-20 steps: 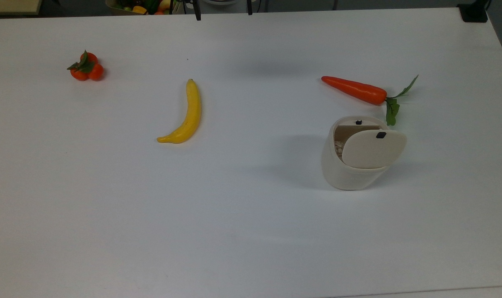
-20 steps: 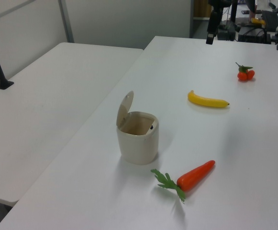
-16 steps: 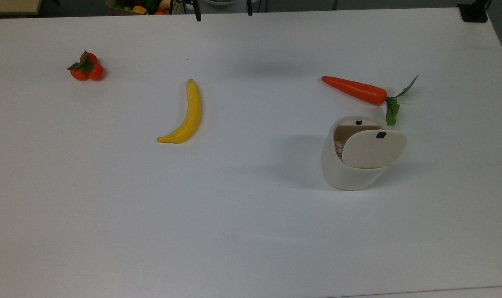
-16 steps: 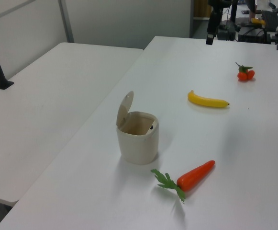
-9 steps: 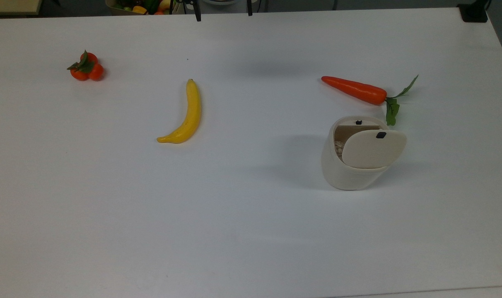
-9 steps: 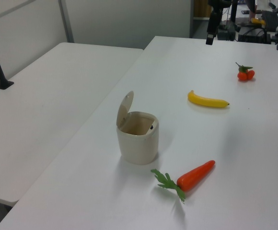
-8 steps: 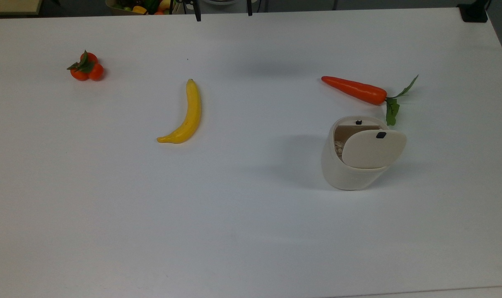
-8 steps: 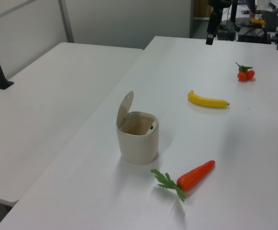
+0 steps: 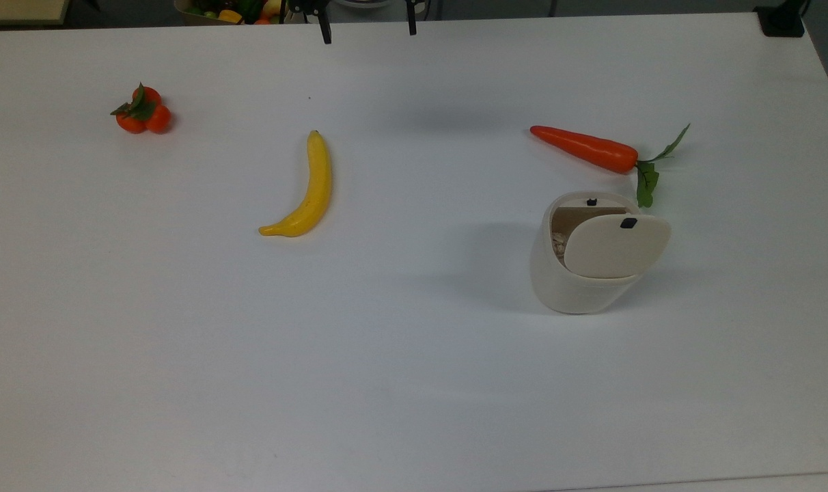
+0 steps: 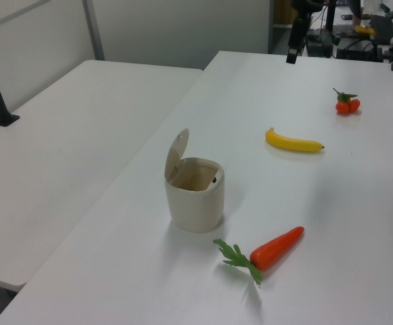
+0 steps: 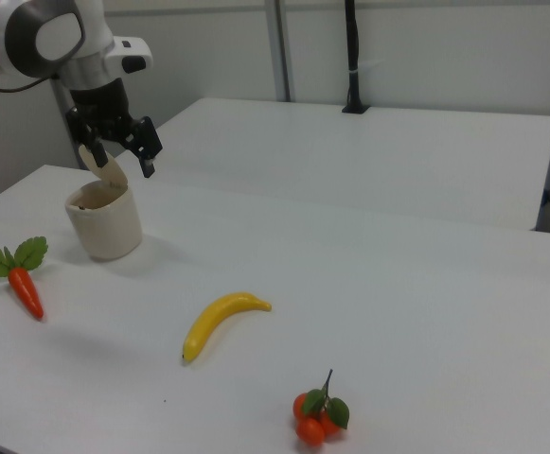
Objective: Close garbage bin
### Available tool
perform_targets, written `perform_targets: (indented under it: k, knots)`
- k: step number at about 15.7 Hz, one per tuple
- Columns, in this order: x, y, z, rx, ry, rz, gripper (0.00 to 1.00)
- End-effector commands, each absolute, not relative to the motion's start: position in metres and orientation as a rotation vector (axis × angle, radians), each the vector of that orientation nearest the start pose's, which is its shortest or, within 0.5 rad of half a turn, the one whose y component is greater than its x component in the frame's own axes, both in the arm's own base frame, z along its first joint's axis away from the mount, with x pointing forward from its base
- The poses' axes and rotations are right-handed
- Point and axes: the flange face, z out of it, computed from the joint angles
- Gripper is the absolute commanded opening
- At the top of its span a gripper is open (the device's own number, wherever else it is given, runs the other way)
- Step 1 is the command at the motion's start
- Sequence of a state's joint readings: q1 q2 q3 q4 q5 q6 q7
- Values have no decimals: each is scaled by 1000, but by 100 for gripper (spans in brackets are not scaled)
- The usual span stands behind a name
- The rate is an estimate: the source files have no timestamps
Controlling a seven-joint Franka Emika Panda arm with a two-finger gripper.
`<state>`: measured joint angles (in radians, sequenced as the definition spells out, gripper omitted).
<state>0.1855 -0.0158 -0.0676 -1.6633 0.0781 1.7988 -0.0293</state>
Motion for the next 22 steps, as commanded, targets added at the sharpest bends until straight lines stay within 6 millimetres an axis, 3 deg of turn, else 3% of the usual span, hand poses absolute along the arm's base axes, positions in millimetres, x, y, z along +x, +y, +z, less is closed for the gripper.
perform_targets:
  k: [1,5,12,13,22]
  knots:
    - [565,76,610,-3043,-219,-257,100]
    - [567,76,611,-3041,-221,-281,74]
    - [570,76,609,-3039,-217,-309,3]
    - [571,76,610,-3037,-216,-325,0]
    - [589,90,601,-2953,-130,-404,0]
